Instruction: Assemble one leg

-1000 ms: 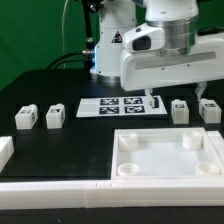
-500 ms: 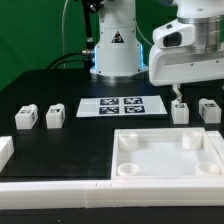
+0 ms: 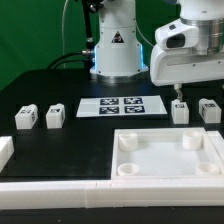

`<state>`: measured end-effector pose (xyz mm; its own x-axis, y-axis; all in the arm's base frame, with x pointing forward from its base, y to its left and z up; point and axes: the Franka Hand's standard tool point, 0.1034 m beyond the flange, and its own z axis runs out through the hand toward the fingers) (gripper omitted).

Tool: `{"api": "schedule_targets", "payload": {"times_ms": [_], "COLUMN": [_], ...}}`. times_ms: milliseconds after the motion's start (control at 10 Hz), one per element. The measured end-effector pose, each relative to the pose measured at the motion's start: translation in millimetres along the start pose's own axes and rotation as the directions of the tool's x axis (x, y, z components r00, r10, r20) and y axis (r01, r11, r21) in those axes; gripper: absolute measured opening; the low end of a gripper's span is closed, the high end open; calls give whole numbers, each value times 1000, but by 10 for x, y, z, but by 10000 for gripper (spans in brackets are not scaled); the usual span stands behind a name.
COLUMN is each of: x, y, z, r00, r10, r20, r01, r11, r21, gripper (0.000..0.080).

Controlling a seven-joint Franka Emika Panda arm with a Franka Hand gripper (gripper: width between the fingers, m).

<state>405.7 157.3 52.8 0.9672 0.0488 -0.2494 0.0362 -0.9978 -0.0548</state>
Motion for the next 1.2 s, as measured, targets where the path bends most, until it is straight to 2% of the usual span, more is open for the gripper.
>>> {"api": "schedule_targets", "payload": {"times_ms": [100, 200, 400, 500, 600, 900, 1200], "x": [15, -51, -169, -251, -242, -198, -169], "y": [17, 74, 11, -39, -92, -226, -407], "z": [4, 53, 115, 101, 102, 144, 174], "r00": [997, 983, 930, 875, 826, 793, 802], "r10": [-5, -4, 2, 1, 8, 35, 10], "r20": [71, 183, 368, 484, 563, 609, 598], "r01": [6, 5, 3, 12, 13, -1, 25], "r11": [1000, 1000, 1000, 1000, 999, 998, 998], "r21": [-3, -9, -14, -25, -33, -56, -50], "gripper": [649, 649, 649, 649, 649, 649, 649]}}
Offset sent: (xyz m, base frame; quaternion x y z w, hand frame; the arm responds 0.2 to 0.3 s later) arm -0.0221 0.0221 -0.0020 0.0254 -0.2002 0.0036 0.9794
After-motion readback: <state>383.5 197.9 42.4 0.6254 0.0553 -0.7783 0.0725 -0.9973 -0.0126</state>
